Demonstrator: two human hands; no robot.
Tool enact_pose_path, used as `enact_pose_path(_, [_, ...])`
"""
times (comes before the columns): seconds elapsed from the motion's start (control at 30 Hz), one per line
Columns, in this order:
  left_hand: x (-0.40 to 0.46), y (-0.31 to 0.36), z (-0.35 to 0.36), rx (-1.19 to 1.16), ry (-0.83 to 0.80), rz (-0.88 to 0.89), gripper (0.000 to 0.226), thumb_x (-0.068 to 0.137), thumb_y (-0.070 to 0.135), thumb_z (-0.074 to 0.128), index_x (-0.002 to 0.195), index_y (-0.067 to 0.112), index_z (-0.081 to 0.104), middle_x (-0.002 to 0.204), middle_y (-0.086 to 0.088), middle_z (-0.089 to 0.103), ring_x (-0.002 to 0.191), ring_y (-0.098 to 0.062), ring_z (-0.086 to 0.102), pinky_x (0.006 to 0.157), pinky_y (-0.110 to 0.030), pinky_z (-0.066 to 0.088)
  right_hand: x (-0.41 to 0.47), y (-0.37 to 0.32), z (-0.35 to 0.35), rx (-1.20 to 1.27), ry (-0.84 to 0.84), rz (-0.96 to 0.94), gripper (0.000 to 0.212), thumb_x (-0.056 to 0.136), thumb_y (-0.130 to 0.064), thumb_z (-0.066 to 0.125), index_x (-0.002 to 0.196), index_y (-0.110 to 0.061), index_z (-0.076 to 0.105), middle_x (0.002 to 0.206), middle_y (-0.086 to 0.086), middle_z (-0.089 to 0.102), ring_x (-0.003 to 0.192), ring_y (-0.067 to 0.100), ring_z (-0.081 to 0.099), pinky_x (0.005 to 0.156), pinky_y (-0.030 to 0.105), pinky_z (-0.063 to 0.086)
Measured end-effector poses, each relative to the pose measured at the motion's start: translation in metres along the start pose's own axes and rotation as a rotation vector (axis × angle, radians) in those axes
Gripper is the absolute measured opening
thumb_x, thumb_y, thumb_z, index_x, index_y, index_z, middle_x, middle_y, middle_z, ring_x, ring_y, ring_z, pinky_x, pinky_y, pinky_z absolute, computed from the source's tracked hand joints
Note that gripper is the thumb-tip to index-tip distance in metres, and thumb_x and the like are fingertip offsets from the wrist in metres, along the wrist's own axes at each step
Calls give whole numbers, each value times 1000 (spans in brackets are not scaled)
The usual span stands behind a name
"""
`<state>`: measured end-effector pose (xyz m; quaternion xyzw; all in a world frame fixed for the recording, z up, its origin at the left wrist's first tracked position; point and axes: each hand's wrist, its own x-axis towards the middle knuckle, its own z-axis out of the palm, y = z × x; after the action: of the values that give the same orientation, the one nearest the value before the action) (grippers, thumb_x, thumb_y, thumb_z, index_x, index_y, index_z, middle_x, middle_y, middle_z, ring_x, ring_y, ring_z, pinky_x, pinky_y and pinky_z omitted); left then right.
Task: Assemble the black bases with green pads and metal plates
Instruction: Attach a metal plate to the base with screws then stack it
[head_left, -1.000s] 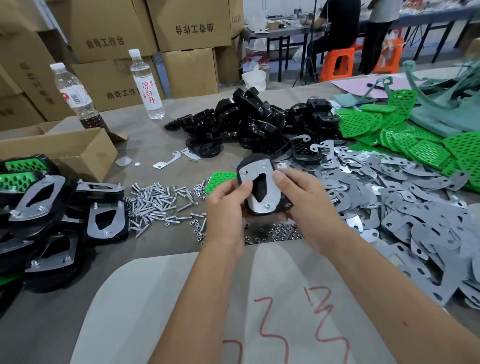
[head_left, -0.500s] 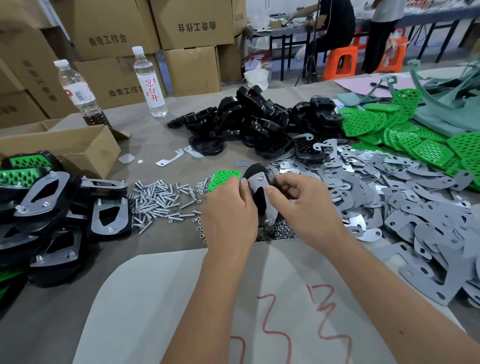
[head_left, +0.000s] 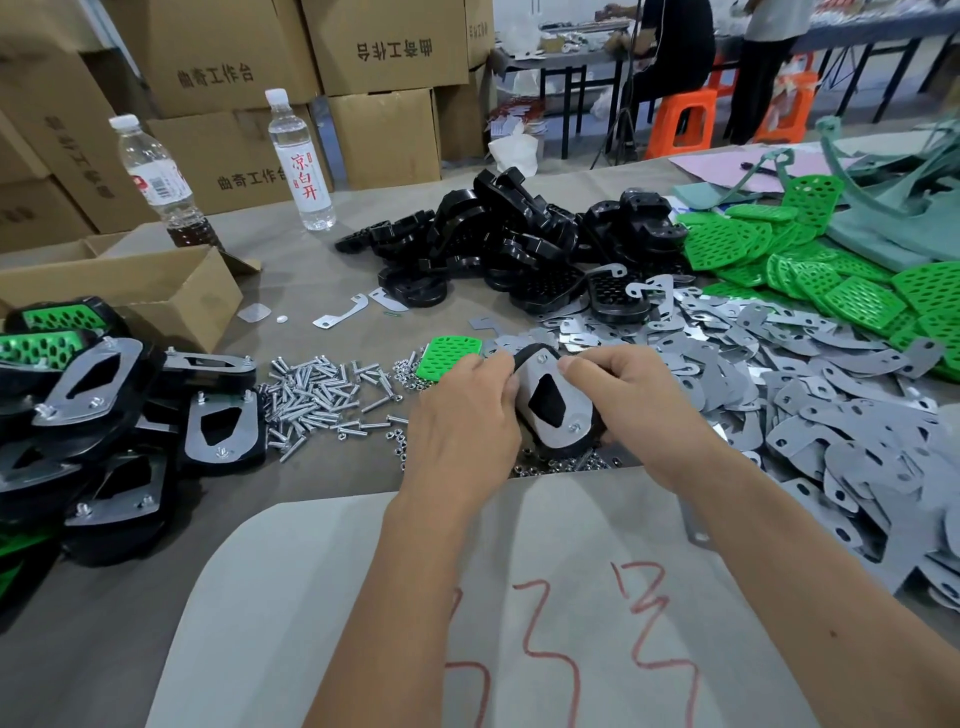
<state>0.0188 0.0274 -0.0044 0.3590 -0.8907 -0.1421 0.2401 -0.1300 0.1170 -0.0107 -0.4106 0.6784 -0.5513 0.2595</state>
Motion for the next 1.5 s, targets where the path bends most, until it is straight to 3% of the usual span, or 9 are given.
enact_pose_path(0.17, [0,-4,-2,-42,-118,70,26,106,23,47,82,20,36,87,1,51,87,-26,46,74,-44,39,5,5,-6,36,95,93,15,97,-31,64,95,-18,73,72,9,56,65,23,40,57,31,31])
enact_pose_path(0.37, [-4,2,2,-25,-115,-25,30,108,33,43,81,21,38,86,1,53,86,-30,49,72,-43,40,4,4,-6,-31,130,-7,14,96,-37,69,90,-25,73,58,5,61,48,15,41,46,25,34])
enact_pose_path(0.5, [-2,3,7,-33,-5,-83,32,110,34,37,81,20,39,86,-2,54,83,-31,51,67,-41,35,0,-2,2,-17,115,-123,15,97,-40,69,92,-26,74,75,18,72,59,35,56,52,40,47])
enact_pose_path(0.6, [2,1,8,-7,47,-152,29,109,29,37,82,19,41,84,0,50,79,-29,45,68,-39,31,0,-2,1,24,-17,-65,15,95,-44,70,102,-31,73,74,9,66,59,13,53,51,28,45])
enact_pose_path(0.8, [7,-10,10,64,83,-321,33,108,27,36,94,11,60,101,-18,68,90,-39,56,71,-39,31,-3,0,4,35,-298,-91,77,65,-38,93,135,-46,59,117,-3,70,111,13,69,99,39,57])
enact_pose_path(0.9, [7,-12,11,37,103,-349,36,107,26,39,99,4,66,105,-21,69,97,-41,59,72,-38,30,-6,2,11,-184,-250,-263,79,64,-23,96,133,-40,62,111,-19,69,101,10,69,88,35,60])
enact_pose_path(1.13, [4,-6,3,-39,148,-155,32,108,27,42,78,19,38,80,-1,48,79,-30,41,67,-40,23,3,0,4,122,107,-127,21,100,-22,68,121,-22,69,81,5,75,56,13,62,51,29,50])
enact_pose_path(1.27, [2,-1,6,-59,76,-35,22,107,24,43,87,19,38,89,2,47,81,-28,42,68,-42,30,2,1,1,298,42,-2,24,105,-20,59,129,-22,65,104,11,73,65,22,69,49,30,53])
enact_pose_path(1.5, [1,0,9,-288,86,-108,15,103,19,54,92,15,44,87,1,54,83,-27,51,72,-46,43,3,6,4,212,48,-59,47,84,-7,84,117,-32,64,95,7,74,54,19,66,48,24,52])
